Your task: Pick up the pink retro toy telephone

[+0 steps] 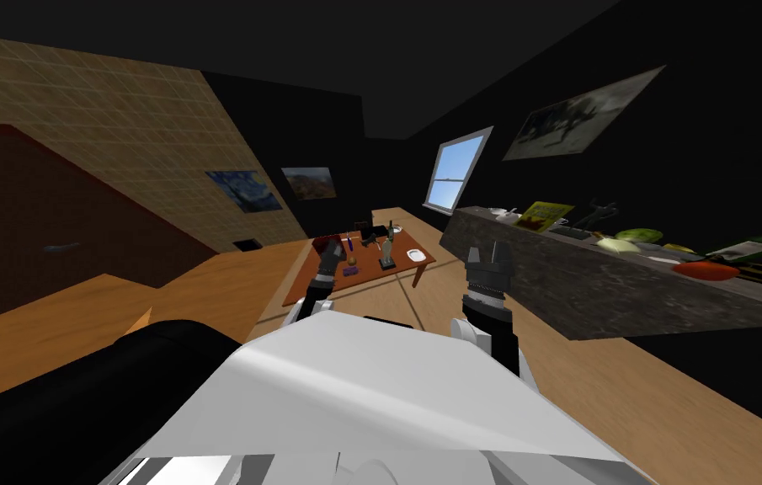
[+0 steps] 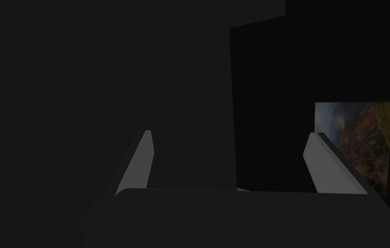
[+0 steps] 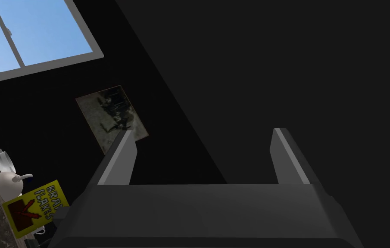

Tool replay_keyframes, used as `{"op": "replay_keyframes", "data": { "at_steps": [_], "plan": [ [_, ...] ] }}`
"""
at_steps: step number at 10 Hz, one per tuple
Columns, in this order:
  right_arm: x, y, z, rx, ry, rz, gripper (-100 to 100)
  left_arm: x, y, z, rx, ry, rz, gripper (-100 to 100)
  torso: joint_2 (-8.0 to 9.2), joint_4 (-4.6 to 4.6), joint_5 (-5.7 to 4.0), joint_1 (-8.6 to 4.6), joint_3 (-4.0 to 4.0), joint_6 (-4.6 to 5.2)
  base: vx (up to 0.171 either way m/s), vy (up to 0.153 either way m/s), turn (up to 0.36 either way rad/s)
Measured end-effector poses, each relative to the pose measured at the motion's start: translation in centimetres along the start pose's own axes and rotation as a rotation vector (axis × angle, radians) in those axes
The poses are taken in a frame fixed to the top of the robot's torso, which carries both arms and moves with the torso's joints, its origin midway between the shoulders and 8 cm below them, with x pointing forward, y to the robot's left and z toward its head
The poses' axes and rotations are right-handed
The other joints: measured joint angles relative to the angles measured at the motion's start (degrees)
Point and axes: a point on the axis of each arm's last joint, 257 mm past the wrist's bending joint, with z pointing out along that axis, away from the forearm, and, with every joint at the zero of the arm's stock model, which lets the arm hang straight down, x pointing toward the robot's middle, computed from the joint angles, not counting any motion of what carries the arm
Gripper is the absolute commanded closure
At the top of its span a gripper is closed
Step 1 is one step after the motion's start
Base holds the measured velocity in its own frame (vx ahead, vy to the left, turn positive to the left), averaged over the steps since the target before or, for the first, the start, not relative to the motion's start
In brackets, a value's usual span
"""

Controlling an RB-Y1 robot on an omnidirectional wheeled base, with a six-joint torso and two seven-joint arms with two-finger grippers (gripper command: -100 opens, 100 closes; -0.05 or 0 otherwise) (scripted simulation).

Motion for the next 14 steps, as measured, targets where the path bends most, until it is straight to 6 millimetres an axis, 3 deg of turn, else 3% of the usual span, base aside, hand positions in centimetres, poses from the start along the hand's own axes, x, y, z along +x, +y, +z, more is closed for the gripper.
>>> {"op": "replay_keyframes", "data": {
  "at_steps": [4,6,14],
  "plan": [
    [0.0,0.0,0.0,0.000,0.000,0.000,0,1.2,4.8,0.2,-0.134,0.076,-0.041,-100,0.08,0.02,0.00,0.00,0.05,0.00,-0.094,0.052,-0.103],
    [0.0,0.0,0.0,0.000,0.000,0.000,0,1.2,8.3,-0.4,-0.220,0.104,-0.064,-100,0.11,0.03,0.01,0.05,0.07,-0.01,-0.078,0.051,-0.081],
    [0.0,0.0,0.0,0.000,0.000,0.000,0,1.1,15.3,-0.4,-0.432,0.131,-0.115,-100,-0.12,-0.02,-0.02,-0.13,-0.07,-0.01,-0.042,0.019,-0.060]
  ]
}}
